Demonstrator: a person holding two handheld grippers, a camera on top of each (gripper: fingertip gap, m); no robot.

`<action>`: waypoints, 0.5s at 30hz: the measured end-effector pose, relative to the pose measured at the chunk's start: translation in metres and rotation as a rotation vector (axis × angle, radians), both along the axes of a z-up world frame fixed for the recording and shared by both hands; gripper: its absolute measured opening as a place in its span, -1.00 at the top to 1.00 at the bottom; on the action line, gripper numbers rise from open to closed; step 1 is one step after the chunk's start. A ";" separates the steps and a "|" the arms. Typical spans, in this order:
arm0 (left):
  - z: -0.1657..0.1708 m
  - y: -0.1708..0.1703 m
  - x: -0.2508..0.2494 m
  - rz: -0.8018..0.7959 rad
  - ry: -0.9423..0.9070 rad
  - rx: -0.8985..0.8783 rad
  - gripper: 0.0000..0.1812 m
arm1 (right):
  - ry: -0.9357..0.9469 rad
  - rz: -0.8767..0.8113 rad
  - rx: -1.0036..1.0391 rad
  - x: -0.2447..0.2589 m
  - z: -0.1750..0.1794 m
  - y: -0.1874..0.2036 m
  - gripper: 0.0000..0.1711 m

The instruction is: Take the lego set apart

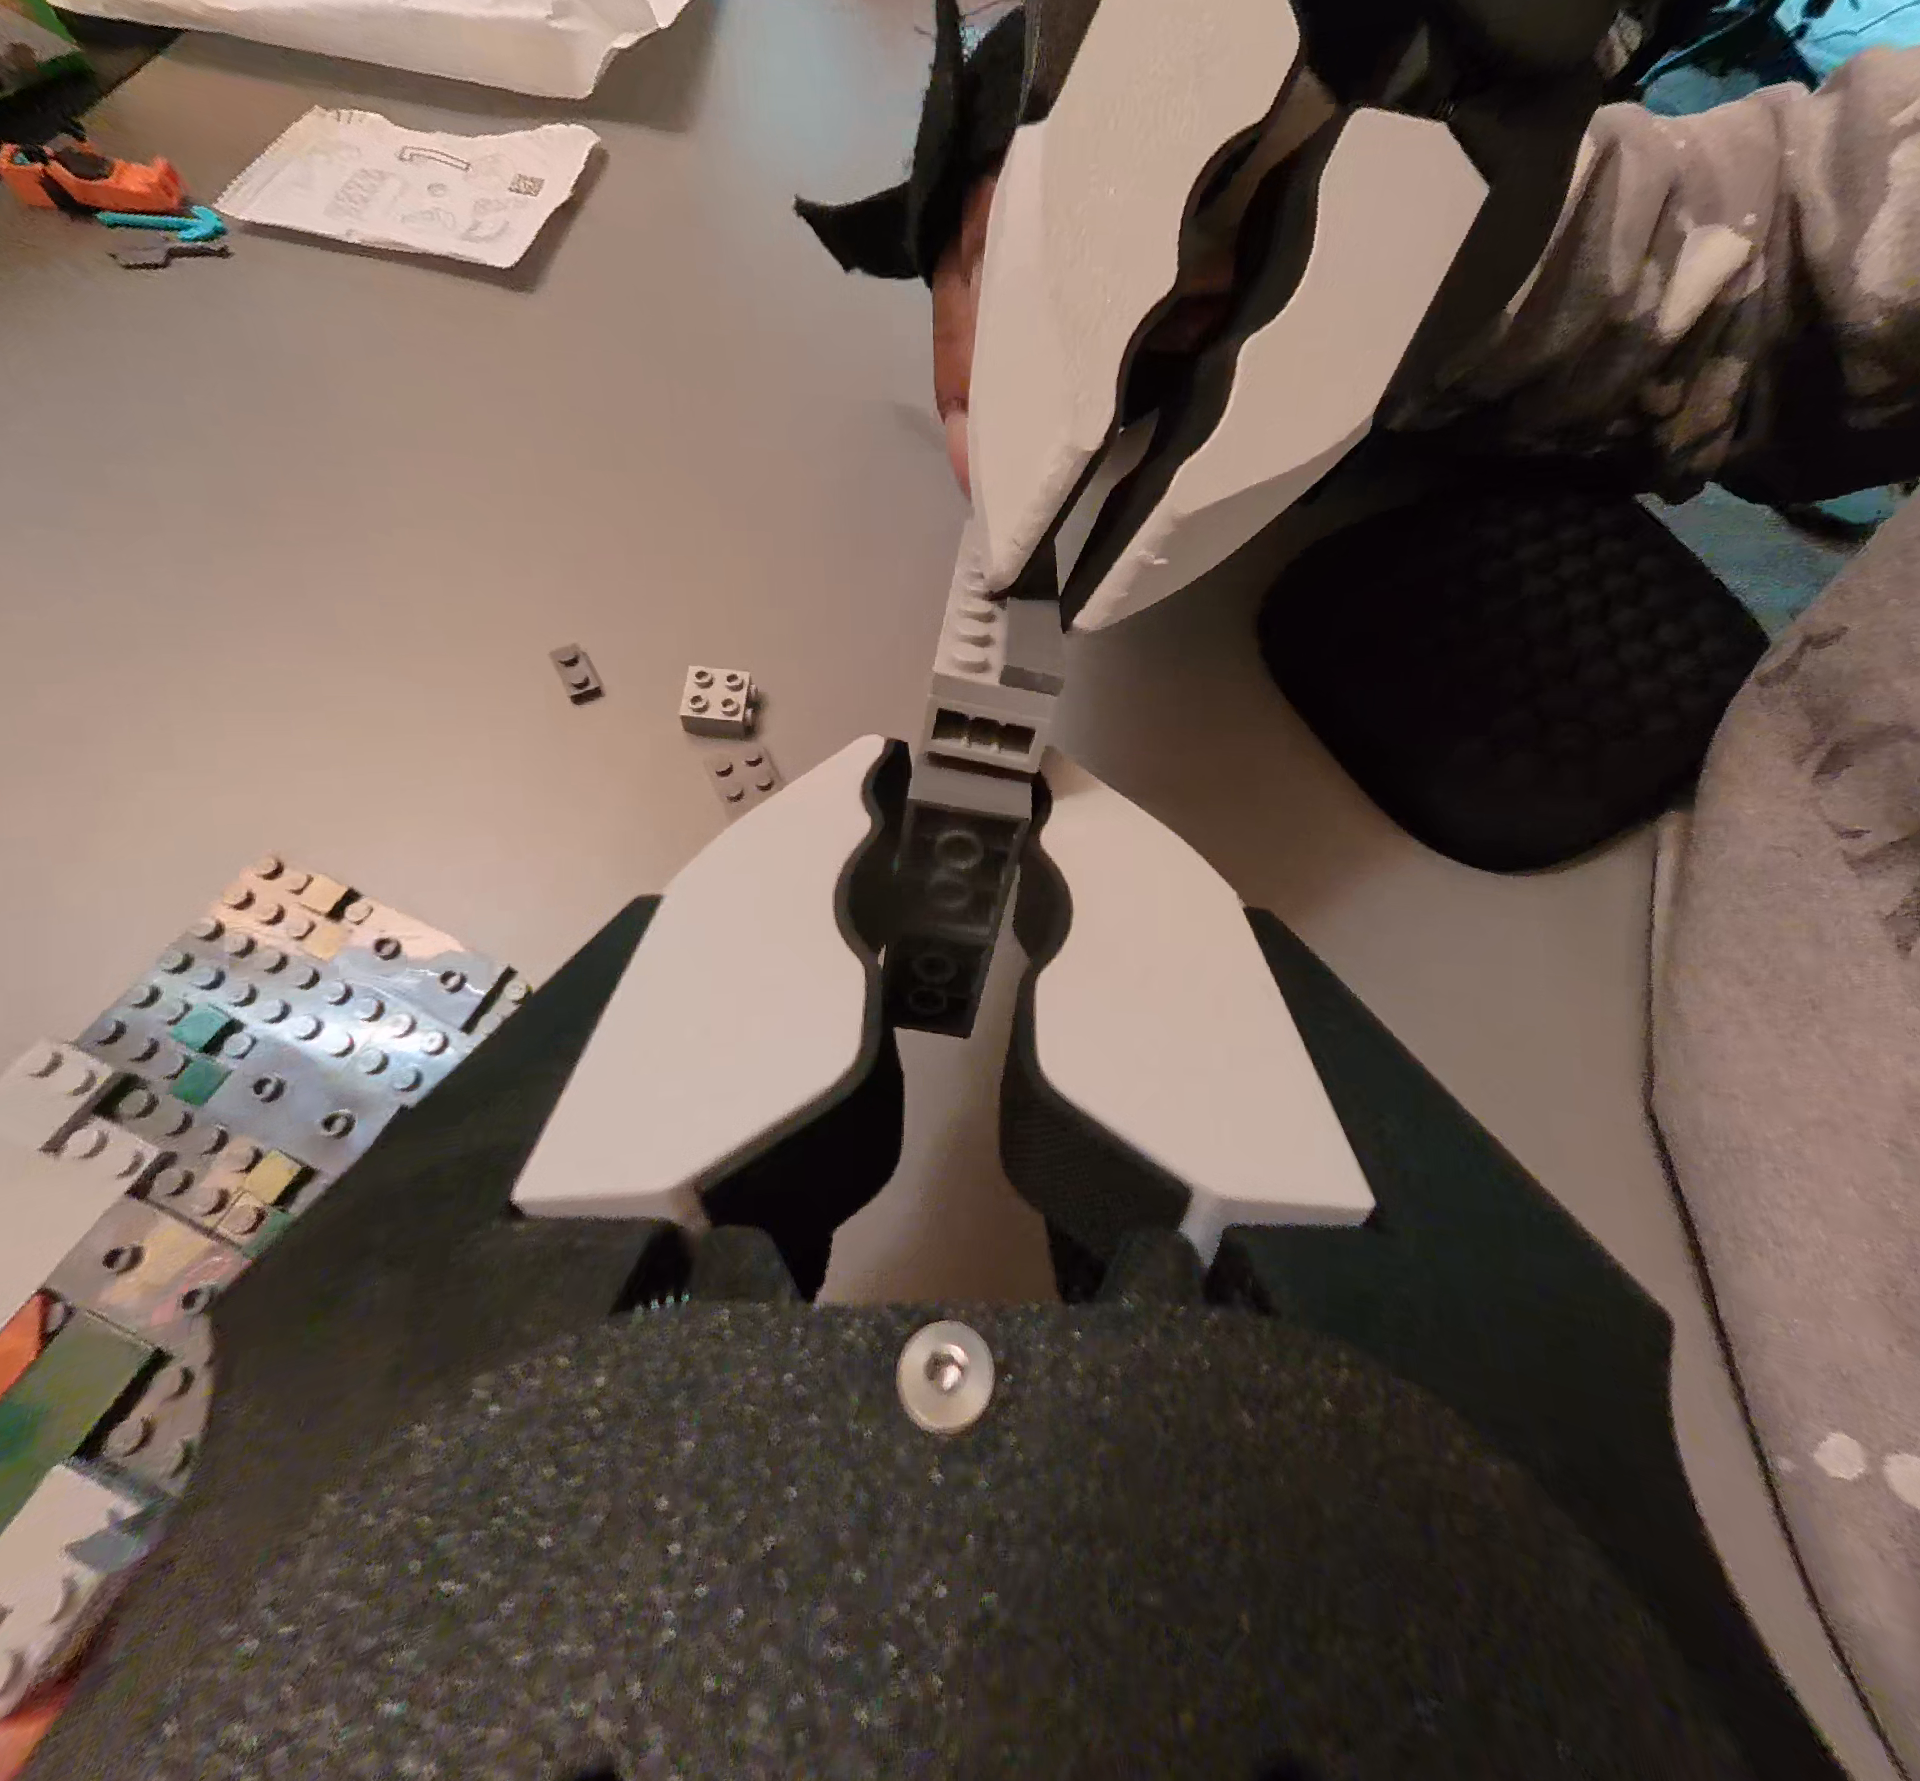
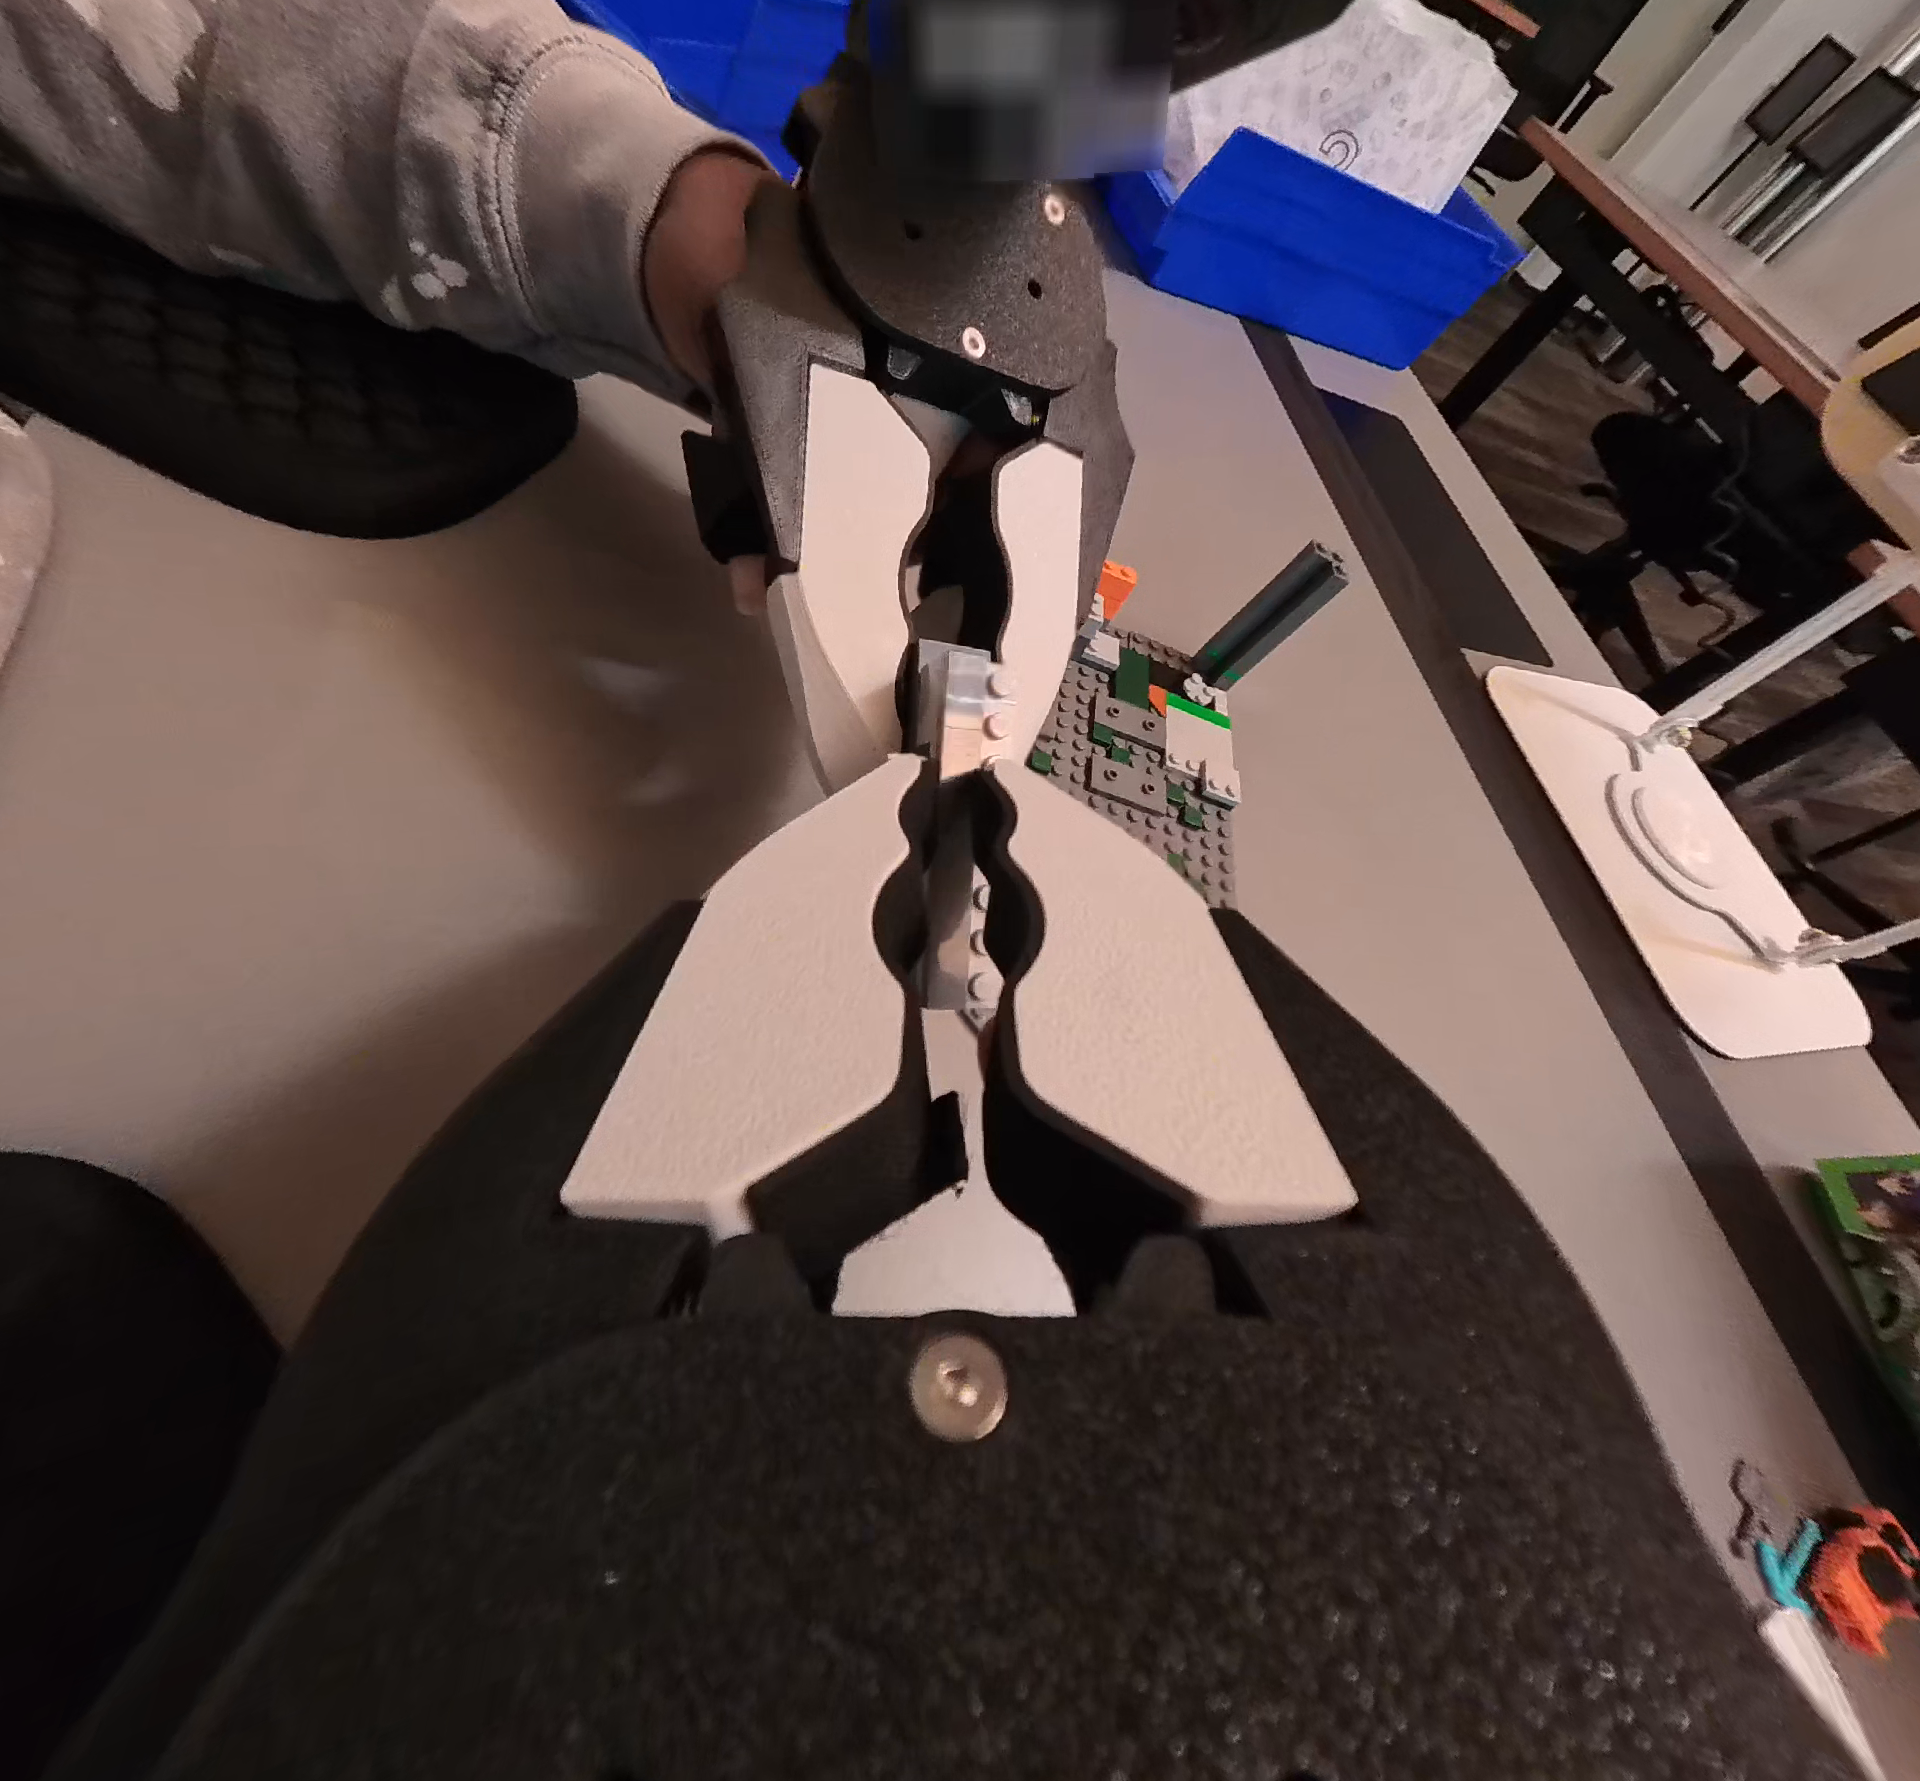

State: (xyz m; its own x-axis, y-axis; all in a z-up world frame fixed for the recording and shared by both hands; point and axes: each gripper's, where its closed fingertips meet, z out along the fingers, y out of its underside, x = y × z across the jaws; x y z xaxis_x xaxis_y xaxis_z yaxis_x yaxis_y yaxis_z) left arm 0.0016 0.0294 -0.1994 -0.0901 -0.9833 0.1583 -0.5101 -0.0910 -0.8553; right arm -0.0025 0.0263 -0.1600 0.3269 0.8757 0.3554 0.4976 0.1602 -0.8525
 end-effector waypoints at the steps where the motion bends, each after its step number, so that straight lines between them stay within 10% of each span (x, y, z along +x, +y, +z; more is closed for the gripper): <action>1: -0.003 0.004 -0.001 0.020 0.015 0.011 0.79 | 0.033 0.017 -0.004 -0.001 0.006 -0.005 0.94; 3: -0.016 0.043 -0.024 0.191 0.071 -0.019 0.79 | 0.116 0.069 -0.007 0.005 0.019 -0.013 1.00; 15: 0.001 0.029 -0.012 0.137 0.116 0.268 0.79 | 0.075 -0.039 0.005 -0.003 0.002 0.014 0.81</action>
State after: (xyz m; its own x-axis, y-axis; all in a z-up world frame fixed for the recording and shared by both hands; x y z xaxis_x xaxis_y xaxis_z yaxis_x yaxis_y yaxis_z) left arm -0.0104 0.0585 -0.1981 0.0499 -0.9930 -0.1068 -0.6046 0.0551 -0.7946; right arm -0.0051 0.0399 -0.1575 0.3865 0.8601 0.3331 0.4387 0.1462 -0.8867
